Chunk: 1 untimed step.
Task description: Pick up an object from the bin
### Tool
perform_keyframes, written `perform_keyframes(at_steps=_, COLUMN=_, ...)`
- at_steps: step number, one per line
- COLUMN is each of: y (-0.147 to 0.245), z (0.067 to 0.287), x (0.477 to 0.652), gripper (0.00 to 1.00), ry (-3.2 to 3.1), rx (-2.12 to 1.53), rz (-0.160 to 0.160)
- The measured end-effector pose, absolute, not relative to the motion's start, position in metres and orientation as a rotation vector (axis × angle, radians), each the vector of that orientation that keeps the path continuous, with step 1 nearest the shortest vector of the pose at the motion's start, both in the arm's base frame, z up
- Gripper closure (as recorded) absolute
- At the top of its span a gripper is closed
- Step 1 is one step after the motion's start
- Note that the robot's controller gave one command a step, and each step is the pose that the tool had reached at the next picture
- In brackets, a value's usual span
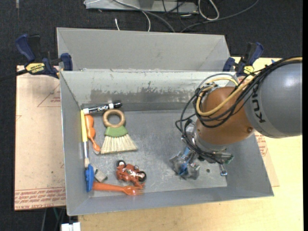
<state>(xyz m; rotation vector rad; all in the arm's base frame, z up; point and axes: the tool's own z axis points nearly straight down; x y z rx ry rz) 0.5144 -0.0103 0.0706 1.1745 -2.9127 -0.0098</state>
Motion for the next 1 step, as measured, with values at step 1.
perform_keyframes(at_steps=1, y=-0.0096, z=0.1034, x=0.512, gripper=1.0, ry=-2.908, rx=1.169, rz=-0.017)
